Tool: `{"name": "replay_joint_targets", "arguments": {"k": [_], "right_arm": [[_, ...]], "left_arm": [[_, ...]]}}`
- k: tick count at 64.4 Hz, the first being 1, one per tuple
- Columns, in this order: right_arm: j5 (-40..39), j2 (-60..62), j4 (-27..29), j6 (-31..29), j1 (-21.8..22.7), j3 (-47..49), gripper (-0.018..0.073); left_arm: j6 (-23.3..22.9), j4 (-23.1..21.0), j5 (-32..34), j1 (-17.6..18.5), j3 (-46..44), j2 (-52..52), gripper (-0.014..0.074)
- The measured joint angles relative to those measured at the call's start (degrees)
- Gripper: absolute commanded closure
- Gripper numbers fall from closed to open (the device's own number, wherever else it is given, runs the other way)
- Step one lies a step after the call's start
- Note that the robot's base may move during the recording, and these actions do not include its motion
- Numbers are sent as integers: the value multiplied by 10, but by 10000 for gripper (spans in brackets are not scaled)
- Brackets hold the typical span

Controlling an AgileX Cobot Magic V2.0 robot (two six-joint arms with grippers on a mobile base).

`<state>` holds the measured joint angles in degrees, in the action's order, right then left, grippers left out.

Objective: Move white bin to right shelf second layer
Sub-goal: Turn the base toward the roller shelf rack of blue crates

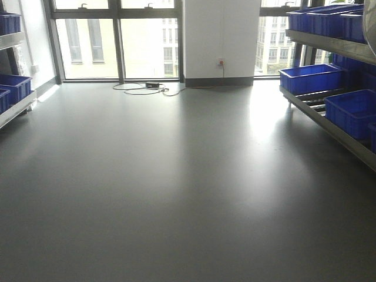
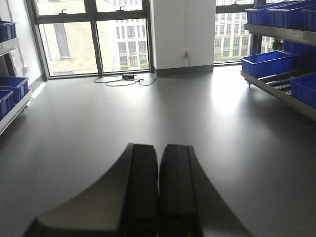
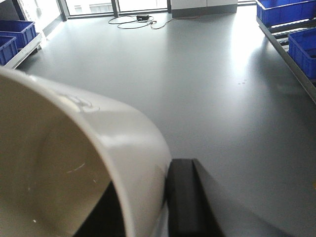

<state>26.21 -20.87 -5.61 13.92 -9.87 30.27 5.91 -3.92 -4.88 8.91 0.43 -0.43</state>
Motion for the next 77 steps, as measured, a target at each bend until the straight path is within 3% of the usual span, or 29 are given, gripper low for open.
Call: {"name": "replay_joint_targets", "arguments": {"k": [77], "right_arm": [[0,0,0,0,0,0,502]], "left_arm": [[0,0,0,0,0,0,512]]}}
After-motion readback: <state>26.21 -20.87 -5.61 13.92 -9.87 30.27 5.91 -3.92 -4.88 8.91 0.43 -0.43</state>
